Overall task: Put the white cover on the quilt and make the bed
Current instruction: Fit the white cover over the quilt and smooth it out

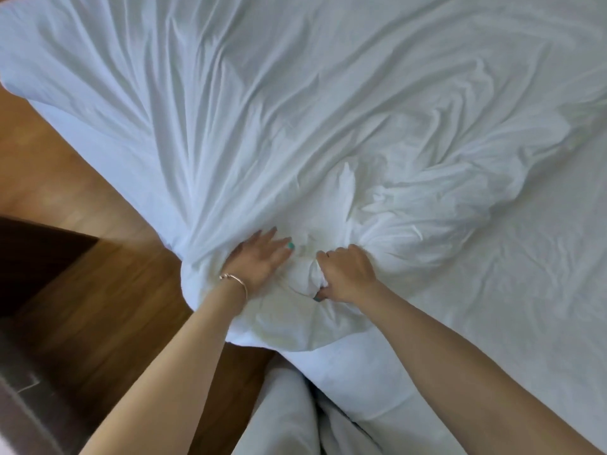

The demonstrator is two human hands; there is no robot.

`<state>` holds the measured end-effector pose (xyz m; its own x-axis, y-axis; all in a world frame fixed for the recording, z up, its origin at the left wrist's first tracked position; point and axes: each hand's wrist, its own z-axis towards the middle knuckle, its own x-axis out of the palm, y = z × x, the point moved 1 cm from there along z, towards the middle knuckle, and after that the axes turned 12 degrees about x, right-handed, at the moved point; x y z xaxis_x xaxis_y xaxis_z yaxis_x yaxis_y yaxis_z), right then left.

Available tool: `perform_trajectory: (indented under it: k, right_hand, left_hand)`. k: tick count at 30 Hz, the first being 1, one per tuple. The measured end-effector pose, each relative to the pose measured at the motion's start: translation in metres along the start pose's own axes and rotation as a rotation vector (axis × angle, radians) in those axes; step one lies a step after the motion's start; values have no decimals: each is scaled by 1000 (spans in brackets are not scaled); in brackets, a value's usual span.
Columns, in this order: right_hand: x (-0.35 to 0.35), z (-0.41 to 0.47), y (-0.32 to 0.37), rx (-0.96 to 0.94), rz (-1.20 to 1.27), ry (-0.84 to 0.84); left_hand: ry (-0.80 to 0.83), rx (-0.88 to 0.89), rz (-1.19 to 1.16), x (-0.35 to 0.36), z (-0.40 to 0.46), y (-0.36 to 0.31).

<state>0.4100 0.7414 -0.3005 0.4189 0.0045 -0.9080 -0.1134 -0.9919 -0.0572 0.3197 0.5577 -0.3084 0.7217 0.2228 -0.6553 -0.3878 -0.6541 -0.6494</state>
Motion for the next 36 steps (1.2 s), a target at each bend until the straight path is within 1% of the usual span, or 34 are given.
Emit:
perform_trajectory:
  k: [1, 2, 3, 4, 5, 6, 7, 9, 10, 11, 12, 13, 14, 15, 16, 17, 18, 19, 20, 21, 22, 23, 24, 25, 26, 27, 29, 31, 32, 33, 34, 35, 36]
  right_hand:
    - [4, -20, -2, 14, 52, -58]
    - [16, -52, -9, 40, 119, -123]
    - [35, -92, -19, 71, 171, -183]
    - [60, -134, -32, 94, 181, -247]
    - [87, -177, -49, 116, 153, -224]
    - [113, -213, -66, 124, 125, -166]
    - [132, -237, -80, 134, 111, -63]
    - [151, -255, -101, 118, 151, 60]
    - [152, -253, -106, 108, 157, 92]
    - [147, -249, -108, 92, 158, 126]
    - [143, -246, -110, 62, 144, 91]
    - [137, -242, -112, 30, 162, 131]
    - [132, -239, -114, -1, 206, 152]
    - [128, -238, -117, -30, 242, 153]
    - [125, -237, -120, -65, 264, 92]
    - [121, -233, -122, -107, 294, 0]
    - [117, -226, -125, -149, 310, -161]
    - [111, -218, -128, -150, 305, -268]
    - [106, -208, -130, -125, 266, -341]
    - [101, -198, -130, -91, 218, -298]
    - [98, -191, -128, -67, 165, -214]
    - [100, -185, -124, -64, 103, -76]
    - [103, -180, -118, -80, 48, 62]
    - [104, -177, -111, -92, -6, 172]
    - [104, -174, -105, -104, -33, 224]
    - [105, -171, -98, -128, -51, 232]
    - [107, -167, -84, -188, -86, 210]
    - [108, -165, -74, -160, -71, 260]
    - [111, -166, -71, -128, -46, 274]
    - [111, -173, -70, -105, -11, 229]
    - [112, -187, -73, -82, 0, 122]
    - [117, -211, -80, -44, 26, 6]
    - [129, -244, -93, -2, 95, -95]
  left_hand:
    - [-54, -21, -43, -4, -1, 12]
    - [-87, -15, -30, -4, -7, 26]
    - [-51, -5, 52, -3, -19, 35]
    - [-22, -64, 59, 2, -31, 42]
    - [-50, -47, 58, 13, -41, 50]
    - [-100, -62, 1, 27, -50, 50]
    - [-137, -79, -52, 42, -52, 44]
    - [-213, -230, -139, 66, -52, 5]
    - [-307, -262, -155, 76, -52, -12]
    - [-422, -228, -110, 78, -52, -34]
    - [-525, -92, -58, 79, -52, -55]
    - [-573, 84, -34, 79, -53, -77]
    - [-548, 288, 30, 81, -51, -96]
    - [-445, 460, 108, 89, -48, -111]
    - [-310, 534, 182, 102, -44, -123]
    - [-187, 490, 228, 115, -41, -134]
    - [-142, 356, 246, 132, -42, -139]
    - [-178, 162, 201, 150, -47, -140]
    - [-256, -26, 117, 165, -59, -137]
    - [-337, -182, 3, 177, -77, -131]
    - [-404, -274, -74, 188, -99, -125]
    - [-420, -328, -104, 198, -120, -121]
    - [-391, -363, -101, 204, -138, -120]
    - [-337, -392, -86, 209, -153, -122]
    - [-286, -419, -56, 211, -162, -124]
    - [-246, -445, -18, 210, -166, -126]
    - [-224, -444, 156, 198, -155, -135]
    - [-239, -295, 297, 183, -123, -146]
    - [-221, -186, 298, 178, -104, -153]
    - [-154, -92, 300, 173, -86, -156]
    - [-55, -39, 321, 172, -71, -152]
    - [50, -44, 337, 171, -64, -142]
    - [122, -76, 342, 169, -64, -126]
